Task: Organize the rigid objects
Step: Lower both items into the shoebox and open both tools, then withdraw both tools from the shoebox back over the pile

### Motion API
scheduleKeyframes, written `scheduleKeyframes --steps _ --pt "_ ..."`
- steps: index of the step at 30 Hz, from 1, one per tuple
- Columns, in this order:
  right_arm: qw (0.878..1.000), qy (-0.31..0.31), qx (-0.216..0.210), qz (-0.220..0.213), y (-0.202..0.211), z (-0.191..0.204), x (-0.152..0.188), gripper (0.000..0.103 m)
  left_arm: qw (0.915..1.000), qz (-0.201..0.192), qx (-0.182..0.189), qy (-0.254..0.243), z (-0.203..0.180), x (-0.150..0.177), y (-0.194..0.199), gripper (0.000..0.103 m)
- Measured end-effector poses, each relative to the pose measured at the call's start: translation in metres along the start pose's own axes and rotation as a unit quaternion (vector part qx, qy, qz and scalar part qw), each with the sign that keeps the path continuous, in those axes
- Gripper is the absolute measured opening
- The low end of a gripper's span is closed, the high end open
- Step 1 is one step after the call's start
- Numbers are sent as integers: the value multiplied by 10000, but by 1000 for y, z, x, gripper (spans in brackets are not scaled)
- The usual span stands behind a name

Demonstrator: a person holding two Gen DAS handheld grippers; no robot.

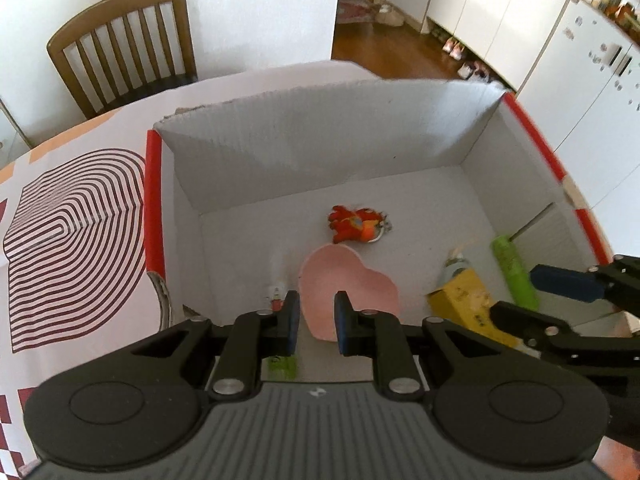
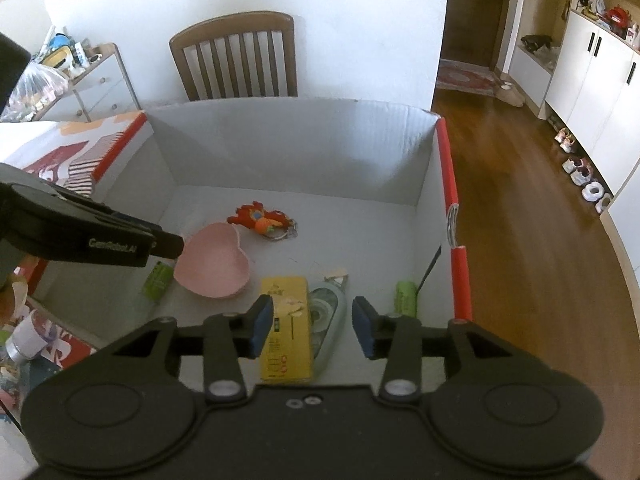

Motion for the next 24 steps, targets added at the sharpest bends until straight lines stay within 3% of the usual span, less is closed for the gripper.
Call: scheduleKeyframes --steps 24 --pt "9971 81 -314 -692 75 34 2 61 9911 -1193 586 32 -2 46 108 17"
Point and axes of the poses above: each gripper's, at about its wrist camera, not at the fingertips, and y roughly against the way its jaws point, z to its left, x to its underside, the point moved 5 cm from there along -y, roughly the way its jaws point
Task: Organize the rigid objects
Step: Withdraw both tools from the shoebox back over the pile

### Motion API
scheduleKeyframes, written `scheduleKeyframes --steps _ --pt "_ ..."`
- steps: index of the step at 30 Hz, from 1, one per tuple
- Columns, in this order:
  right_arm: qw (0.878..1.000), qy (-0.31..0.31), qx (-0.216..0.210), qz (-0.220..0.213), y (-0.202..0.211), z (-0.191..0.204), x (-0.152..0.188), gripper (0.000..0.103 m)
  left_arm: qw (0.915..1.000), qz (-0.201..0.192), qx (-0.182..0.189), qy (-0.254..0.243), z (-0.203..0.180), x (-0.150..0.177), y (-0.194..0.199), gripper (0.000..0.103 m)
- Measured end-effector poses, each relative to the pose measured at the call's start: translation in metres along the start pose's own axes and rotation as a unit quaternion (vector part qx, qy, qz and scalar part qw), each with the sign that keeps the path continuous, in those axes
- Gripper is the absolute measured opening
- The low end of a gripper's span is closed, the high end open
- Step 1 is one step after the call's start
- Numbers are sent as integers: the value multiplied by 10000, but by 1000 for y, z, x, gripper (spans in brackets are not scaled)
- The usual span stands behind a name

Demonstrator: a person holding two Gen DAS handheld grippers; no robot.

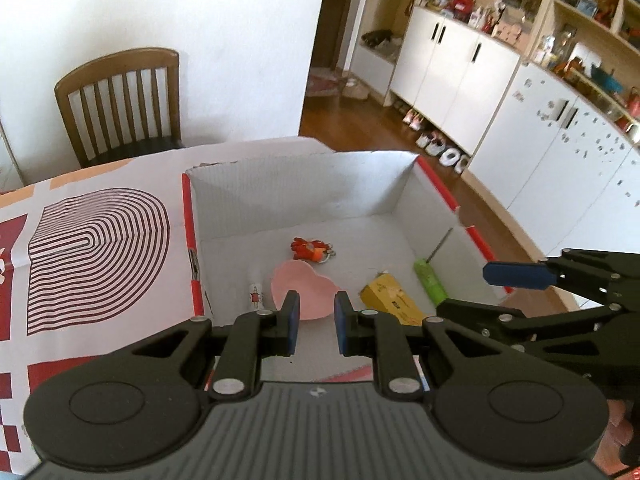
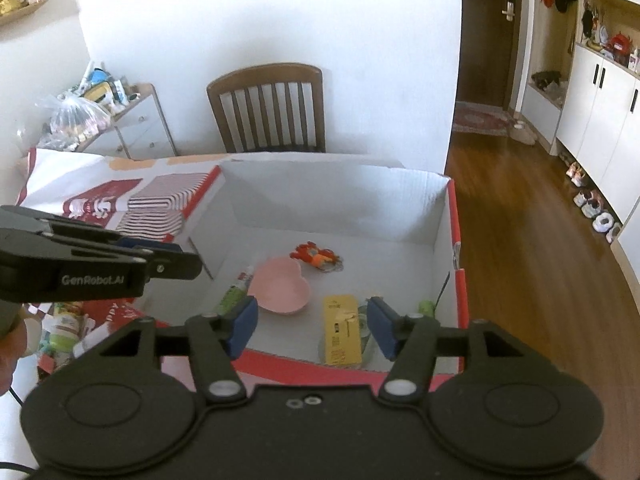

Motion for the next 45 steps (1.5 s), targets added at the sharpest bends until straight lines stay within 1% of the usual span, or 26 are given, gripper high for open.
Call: scheduleKeyframes --steps 8,10,16,20,24,26,31,35,40,44,45 --pt "9997 10 -56 -235 25 24 6 66 9994 -283 166 -97 4 20 38 17" --pt "9996 -6 -98 -280 30 33 8 68 9993 -339 149 -108 8 27 46 17" --pt "9987 -10 -206 -470 47 63 18 74 9984 -471 167 -255 19 48 71 17" --pt "9983 92 -239 -530 54 87 28 77 9982 -513 254 -159 31 62 86 17" --pt "9983 159 -280 -494 57 111 39 77 9981 -519 297 -145 44 78 96 17" --pt "9982 197 -295 -485 58 123 44 77 9982 -495 297 -134 53 88 102 17" --pt "9981 220 -323 -472 58 154 60 83 9986 -441 276 -8 81 114 115 18" --pt "9982 206 -409 -383 54 178 72 83 9993 -360 31 65 108 138 124 18" --pt "9980 265 -502 -285 49 206 86 83 9992 -274 -124 250 142 166 136 18" --pt "9966 456 -650 -198 44 231 95 85 9987 -184 -227 429 168 188 143 18" --pt "9963 518 -671 -169 42 238 97 85 9986 -165 -234 453 174 193 144 21"
Point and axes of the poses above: each gripper's, at about its wrist camera, not at the fingertips, and y roughly against the way its jaws point, z to its left, x to its underside, the point moved 5 cm from there along -y, roughly the way its jaws point
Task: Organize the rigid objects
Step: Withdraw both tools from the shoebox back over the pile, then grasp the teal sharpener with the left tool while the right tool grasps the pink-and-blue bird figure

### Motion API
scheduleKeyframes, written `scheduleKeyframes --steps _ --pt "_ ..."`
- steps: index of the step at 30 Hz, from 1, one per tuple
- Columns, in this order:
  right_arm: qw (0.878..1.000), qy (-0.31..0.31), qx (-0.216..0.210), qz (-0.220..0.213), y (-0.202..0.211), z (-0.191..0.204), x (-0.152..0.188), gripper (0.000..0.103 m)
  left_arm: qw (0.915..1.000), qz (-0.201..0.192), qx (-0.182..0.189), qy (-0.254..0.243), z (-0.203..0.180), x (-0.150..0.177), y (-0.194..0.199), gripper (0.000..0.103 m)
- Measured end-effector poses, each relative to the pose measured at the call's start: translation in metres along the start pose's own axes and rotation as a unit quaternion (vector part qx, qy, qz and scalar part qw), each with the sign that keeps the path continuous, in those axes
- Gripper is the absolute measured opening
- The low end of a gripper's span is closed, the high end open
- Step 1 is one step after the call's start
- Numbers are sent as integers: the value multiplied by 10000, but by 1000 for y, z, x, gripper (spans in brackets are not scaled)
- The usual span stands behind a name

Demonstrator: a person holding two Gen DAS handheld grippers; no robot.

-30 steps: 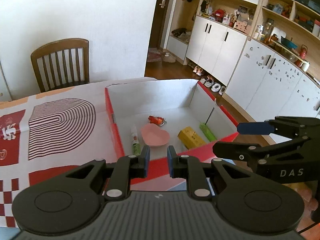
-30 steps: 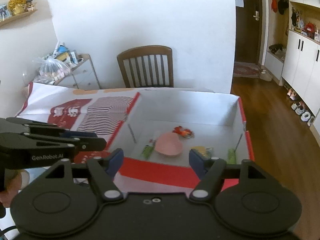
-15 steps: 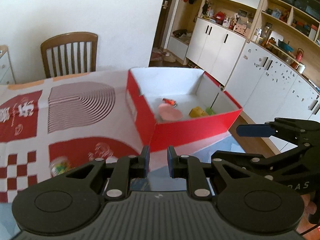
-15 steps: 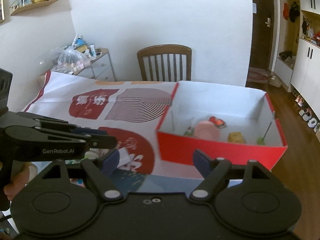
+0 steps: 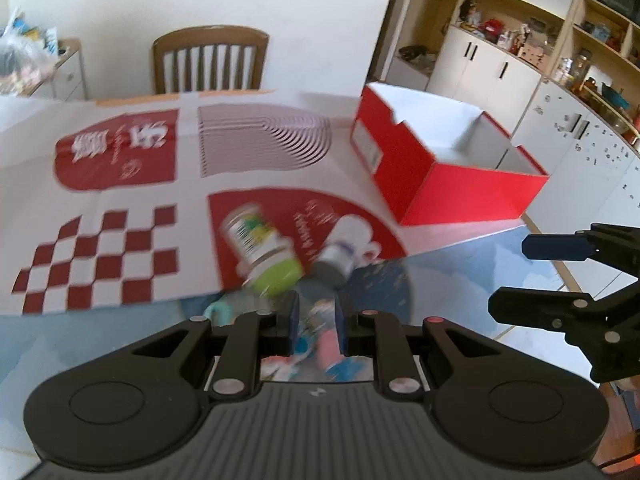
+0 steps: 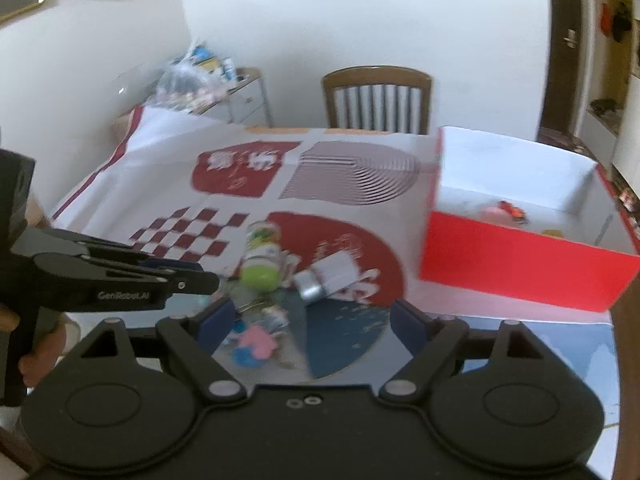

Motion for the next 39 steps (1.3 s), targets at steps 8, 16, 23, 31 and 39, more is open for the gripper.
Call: scheduleKeyframes --steps 8,16,23,31,39 --pt "9990 293 -95 324 -26 36 12 86 9998 -11 -64 206 35 26 7 61" --pt "9968 410 -51 680 -56 46 22 86 9989 18 -82 459 52 40 -3 77" --pt "9946 493 -17 908 -76 52 29 84 9983 -79 -205 548 64 41 -17 86" --pt "9936 452 22 1037 -91 53 29 80 9976 -62 -583 369 81 37 -39 88" --pt "9926 462 15 1120 -100 57 32 79 9963 191 -746 379 93 42 -59 88"
Point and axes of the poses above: each gripper's, at about its wrist camera, not at the fingertips, and y roughly against the way its jaws point, z to its left, x to its underside, the point moved 5 cm from there along -y, roughly the way its jaws point
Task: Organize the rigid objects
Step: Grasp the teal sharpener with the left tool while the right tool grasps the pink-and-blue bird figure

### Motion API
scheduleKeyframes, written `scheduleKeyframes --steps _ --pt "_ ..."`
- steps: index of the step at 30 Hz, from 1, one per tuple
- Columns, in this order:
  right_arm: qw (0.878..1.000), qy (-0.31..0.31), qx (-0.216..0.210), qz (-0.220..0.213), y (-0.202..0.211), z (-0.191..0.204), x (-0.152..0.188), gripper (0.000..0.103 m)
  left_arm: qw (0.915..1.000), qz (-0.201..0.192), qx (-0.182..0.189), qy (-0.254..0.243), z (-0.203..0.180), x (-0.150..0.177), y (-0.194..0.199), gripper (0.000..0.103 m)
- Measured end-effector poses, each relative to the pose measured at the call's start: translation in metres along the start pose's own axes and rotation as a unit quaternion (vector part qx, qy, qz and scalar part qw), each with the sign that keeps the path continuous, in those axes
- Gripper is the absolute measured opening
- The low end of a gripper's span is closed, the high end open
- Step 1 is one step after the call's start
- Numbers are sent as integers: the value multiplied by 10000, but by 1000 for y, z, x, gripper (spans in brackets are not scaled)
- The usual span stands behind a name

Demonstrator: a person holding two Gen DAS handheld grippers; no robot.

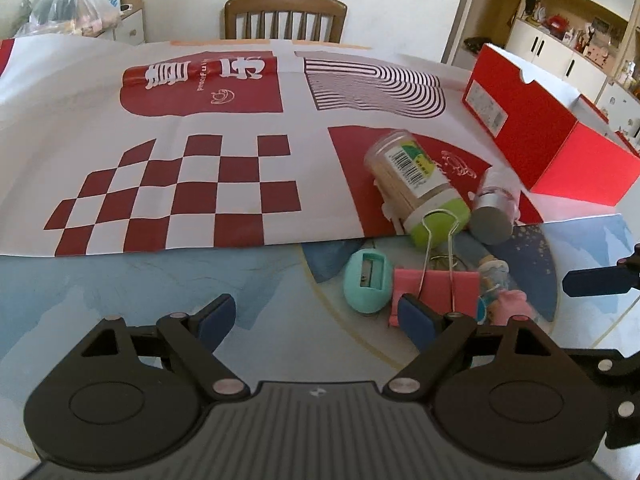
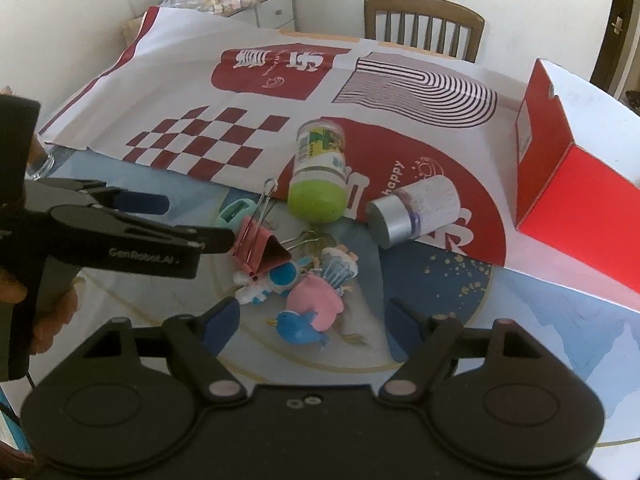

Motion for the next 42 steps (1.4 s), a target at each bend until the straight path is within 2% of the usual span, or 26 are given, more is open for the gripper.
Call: scheduleKeyframes --steps 16,18,20,22,25,27,30,34,42 --pt "9990 -388 -145 192 -22 -6 -3 66 9995 -200 -153 -199 -8 -10 -14 89" --pt "9988 -416 -122 242 -26 -5 -2 60 9994 -211 -206 -192 -10 -10 -15 88" --pt "9983 -486 -76 298 -30 -7 0 54 9994 -219 -203 -177 -13 -10 -14 80" --pt "9975 -611 -106 330 -31 -10 2 53 9993 -237 -210 -191 -16 -10 -14 71" --pt "9971 -677 -124 331 -30 -13 4 51 9991 -256 -223 -241 -20 -10 -13 63" --pt "9969 -701 -145 318 -29 -14 4 40 9991 -273 -192 -246 -22 -10 -13 58" --pt "9964 -769 -176 309 -29 -17 3 39 9993 -290 -95 -227 -24 -9 -12 44" --pt "9962 -807 -158 273 -27 -20 4 38 9994 -280 -63 -186 -27 -9 -12 33" --pt "9954 -936 104 190 -21 -27 6 38 9994 -289 -171 -69 -24 -13 -7 33"
Point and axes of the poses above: each gripper's, at about its wrist camera, not at the fingertips, and y roughly against the way its jaws point, z to its left, x to its underside, the point moved 5 cm from there along -y, roughly the way its jaws point
